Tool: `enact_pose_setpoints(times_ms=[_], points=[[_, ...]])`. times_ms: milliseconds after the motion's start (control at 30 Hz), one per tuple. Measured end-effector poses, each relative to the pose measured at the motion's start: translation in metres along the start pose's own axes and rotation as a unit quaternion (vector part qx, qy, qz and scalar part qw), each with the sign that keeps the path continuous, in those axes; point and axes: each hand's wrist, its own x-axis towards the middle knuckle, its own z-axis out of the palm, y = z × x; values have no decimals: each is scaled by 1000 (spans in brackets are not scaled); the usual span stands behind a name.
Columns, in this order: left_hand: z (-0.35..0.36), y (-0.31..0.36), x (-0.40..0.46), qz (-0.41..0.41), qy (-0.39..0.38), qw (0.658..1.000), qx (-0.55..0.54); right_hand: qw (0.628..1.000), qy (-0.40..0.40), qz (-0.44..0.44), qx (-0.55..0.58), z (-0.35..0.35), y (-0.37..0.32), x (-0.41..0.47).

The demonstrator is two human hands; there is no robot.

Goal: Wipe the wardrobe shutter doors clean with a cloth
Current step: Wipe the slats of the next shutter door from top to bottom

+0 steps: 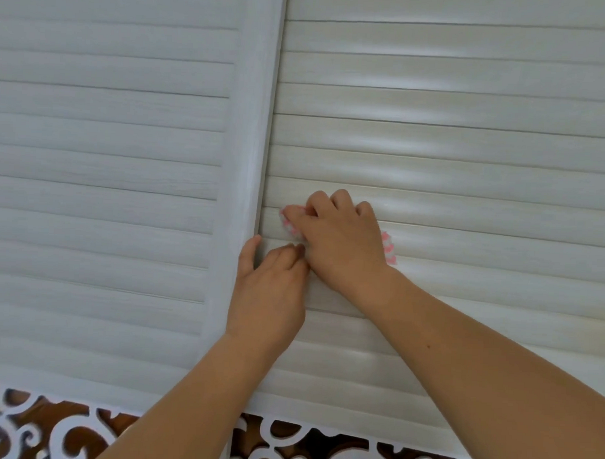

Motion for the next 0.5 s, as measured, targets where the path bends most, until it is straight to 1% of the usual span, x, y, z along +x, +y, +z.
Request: enact_pose_setpoints(times_ms=[100,200,267,333,367,433,500], points=[[-2,0,0,5,-2,1000,-4,1000,16,-4,-16,-3,22,-15],[-3,-1,0,6,0,1000,-2,998,39,48,9,-7,54,-41],[-2,-1,0,3,-1,1000,-7,995,71,72,-4,-7,81,-63],[-2,1,1,-7,-9,1000,-14,993,64,100,-13,-10,105,-82],[-2,1,1,-12,-12,1000,-13,991,54,125,-1,-17,113,-89],[-2,2,0,-16,-16,1000,-7,977,33,200,66,-30,126,-96],[-2,4,-1,-18,-25,1000,-2,948,65,258,172,-37,137,-96]])
